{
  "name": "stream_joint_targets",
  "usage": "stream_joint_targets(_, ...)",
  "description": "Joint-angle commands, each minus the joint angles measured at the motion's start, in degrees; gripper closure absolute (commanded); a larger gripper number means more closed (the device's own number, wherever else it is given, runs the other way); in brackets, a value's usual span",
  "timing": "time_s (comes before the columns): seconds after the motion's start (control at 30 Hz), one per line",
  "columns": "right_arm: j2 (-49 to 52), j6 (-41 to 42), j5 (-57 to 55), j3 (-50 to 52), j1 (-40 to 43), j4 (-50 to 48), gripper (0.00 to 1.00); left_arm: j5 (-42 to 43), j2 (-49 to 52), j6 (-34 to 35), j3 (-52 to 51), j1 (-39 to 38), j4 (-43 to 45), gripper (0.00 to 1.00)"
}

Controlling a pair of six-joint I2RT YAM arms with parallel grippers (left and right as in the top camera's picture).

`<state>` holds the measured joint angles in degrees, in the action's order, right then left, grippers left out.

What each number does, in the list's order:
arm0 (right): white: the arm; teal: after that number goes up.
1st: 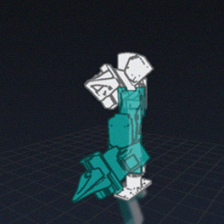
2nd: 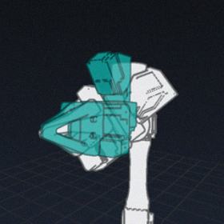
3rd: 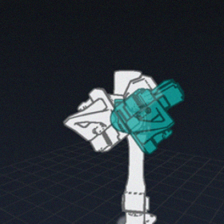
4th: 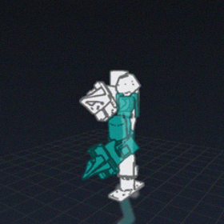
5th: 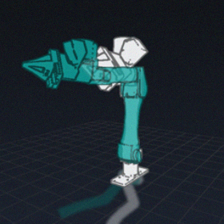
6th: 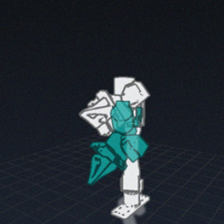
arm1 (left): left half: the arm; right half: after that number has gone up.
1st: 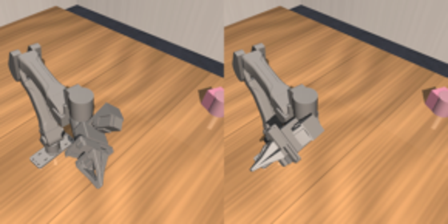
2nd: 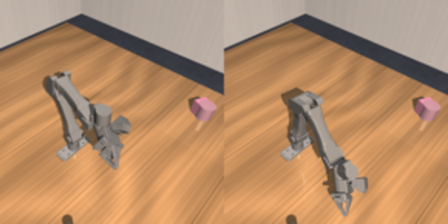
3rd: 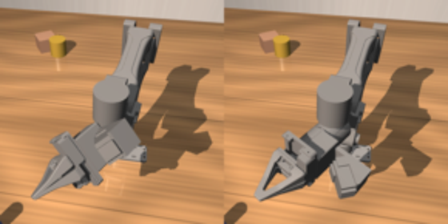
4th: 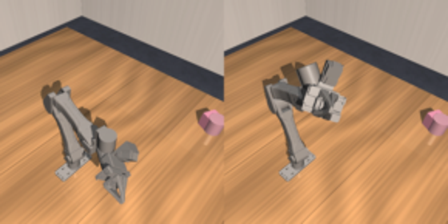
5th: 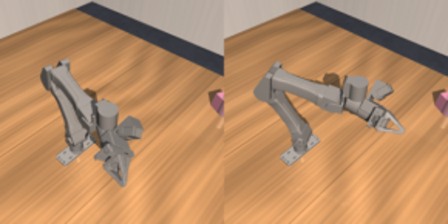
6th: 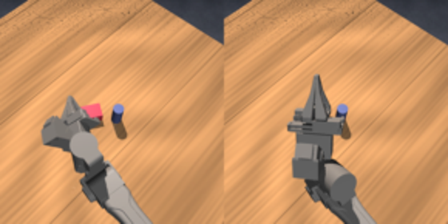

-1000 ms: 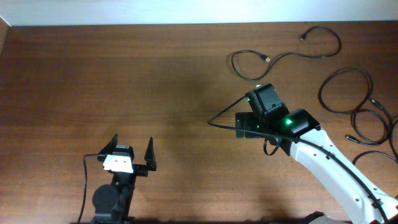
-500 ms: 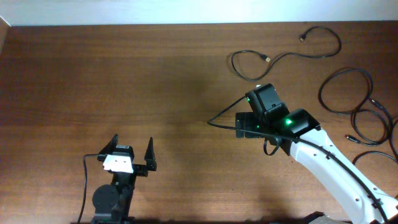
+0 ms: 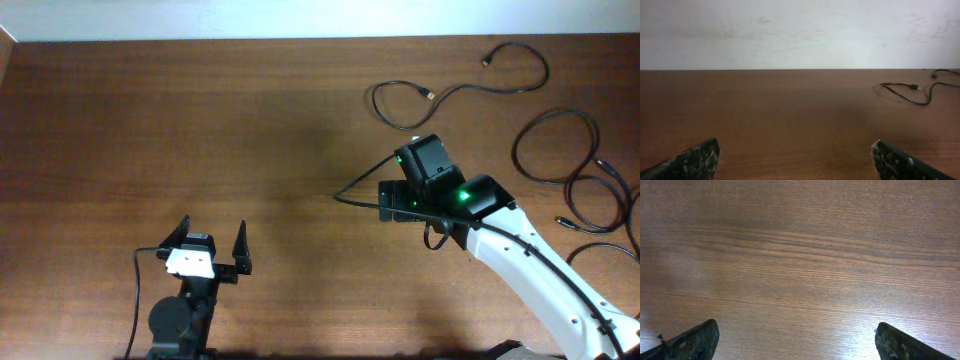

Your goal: Untangle cables

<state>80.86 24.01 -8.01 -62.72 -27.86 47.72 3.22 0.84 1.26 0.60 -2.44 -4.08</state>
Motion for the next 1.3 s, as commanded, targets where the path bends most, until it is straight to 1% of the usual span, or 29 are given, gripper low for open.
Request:
stream_joint_targets(0.0, 0.0, 0.5, -0.1, 0.5, -0.2, 0.0, 0.01, 0.4, -0.5, -0.9, -0.1, 0.0, -0.4, 0.01)
stream_joint_targets(0.17, -0.2, -0.2, -3.0, 0.5, -0.2, 0.2, 0.01, 0.4, -0.5, -0.9, -0.1, 0.0, -0.4, 0.01)
stream_joint_targets(0.3, -1.1, -0.1, -3.0, 0.5, 0.8, -0.3, 0.01, 0.4, -0.5, -0.9, -0.1, 0.0, -0.4, 0.01)
stream_joint_targets(0.57, -8.7, -0.2, -2.8, 0.5, 7.3, -0.2, 0.01, 0.4, -0.5, -0.9, -0.1, 0.0, -0.4, 0.01)
stream_joint_targets(0.67, -12.1, -5.2, 0.2, 0.5, 10.0, -0.2, 0.01, 0.4, -0.5, -0.9, -0.1, 0.0, -0.4, 0.01)
stream_joint_targets(0.87, -19.4, -9.1, 0.5, 0.5, 13.0, -0.8, 0.01, 0.4, -0.5, -0.9, -0.1, 0.0, -0.4, 0.01)
stream_joint_targets(1.0, -24.1, -14.3, 0.5, 0.9, 14.3, -4.4, 0.01, 0.4, -0.5, -0.9, -0.1, 0.0, -0.4, 0.01)
stream_joint_targets(1.07, -26.9, -15.1, 0.6, 2.7, 15.8, -7.9, 0.01, 0.4, -0.5, -0.9, -0.1, 0.0, -0.4, 0.01)
stream_joint_targets(1.23, -33.3, -15.0, 6.6, 12.7, 20.0, -18.2, 0.01, 0.4, -0.5, -0.9, -0.1, 0.0, -0.4, 0.01)
stream_joint_targets(1.27, -35.7, -15.0, 8.4, 17.3, 21.0, -22.0, 0.01, 0.4, -0.5, -0.9, -0.1, 0.0, -0.4, 0.01)
